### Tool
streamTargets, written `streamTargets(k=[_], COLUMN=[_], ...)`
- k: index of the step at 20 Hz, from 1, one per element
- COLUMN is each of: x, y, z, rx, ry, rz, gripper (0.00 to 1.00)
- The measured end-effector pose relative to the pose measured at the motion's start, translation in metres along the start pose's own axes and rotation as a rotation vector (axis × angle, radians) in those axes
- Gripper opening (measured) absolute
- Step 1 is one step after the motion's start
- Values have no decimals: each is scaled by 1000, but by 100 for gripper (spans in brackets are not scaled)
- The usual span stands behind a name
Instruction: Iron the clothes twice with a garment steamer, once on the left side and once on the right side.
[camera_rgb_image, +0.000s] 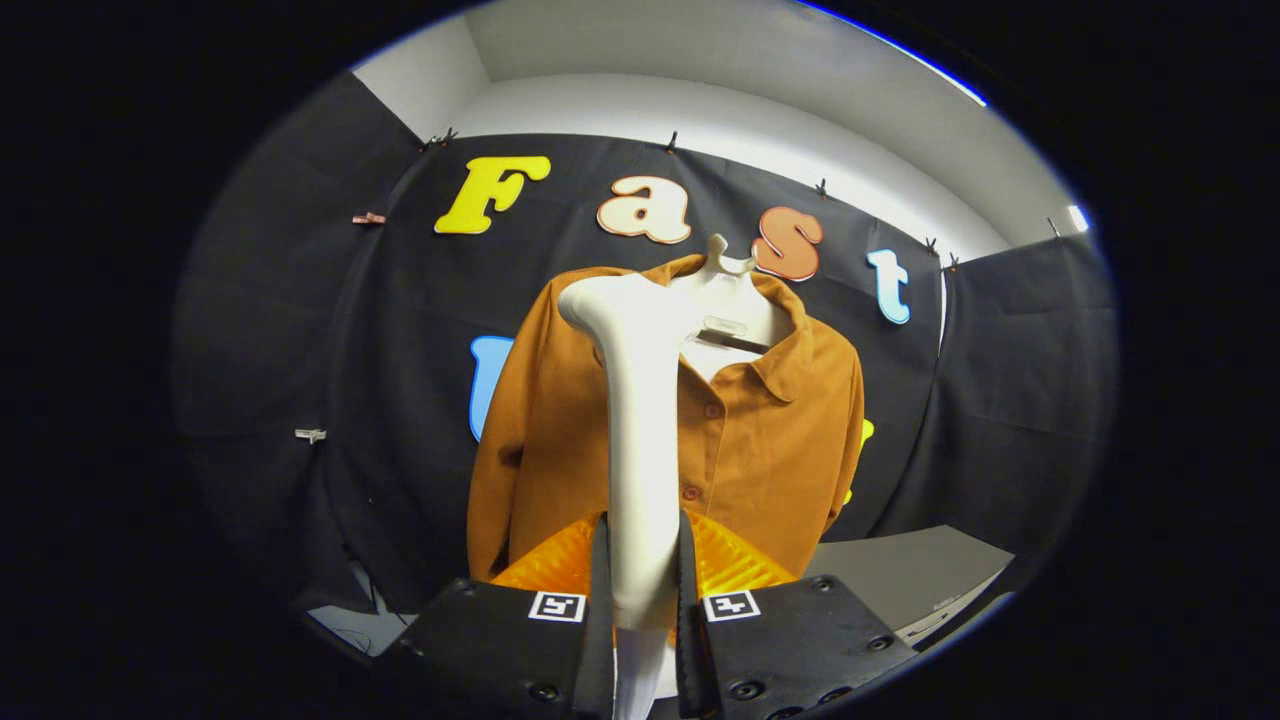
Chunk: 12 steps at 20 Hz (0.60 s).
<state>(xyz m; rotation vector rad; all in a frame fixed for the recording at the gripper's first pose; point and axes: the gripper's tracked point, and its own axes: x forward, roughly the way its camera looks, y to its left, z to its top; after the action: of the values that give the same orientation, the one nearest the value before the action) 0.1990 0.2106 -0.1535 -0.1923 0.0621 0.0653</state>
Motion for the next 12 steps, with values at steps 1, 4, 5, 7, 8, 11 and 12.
streamTargets(k=[1,4,5,7,8,11,12], x=[5,17,19,23,24,30,31], y=[3,9,10,12,13,14,14], z=[-6,-30,-38,-47,-51,-68,-75], rx=[-15,-42,-48,-63,-73,-74,-76], ry=[11,49,60,63,66,93,109], rz=[-2,-6,-10,-13,-13,-3,-2], gripper=[28,28,28,28,28,28,28])
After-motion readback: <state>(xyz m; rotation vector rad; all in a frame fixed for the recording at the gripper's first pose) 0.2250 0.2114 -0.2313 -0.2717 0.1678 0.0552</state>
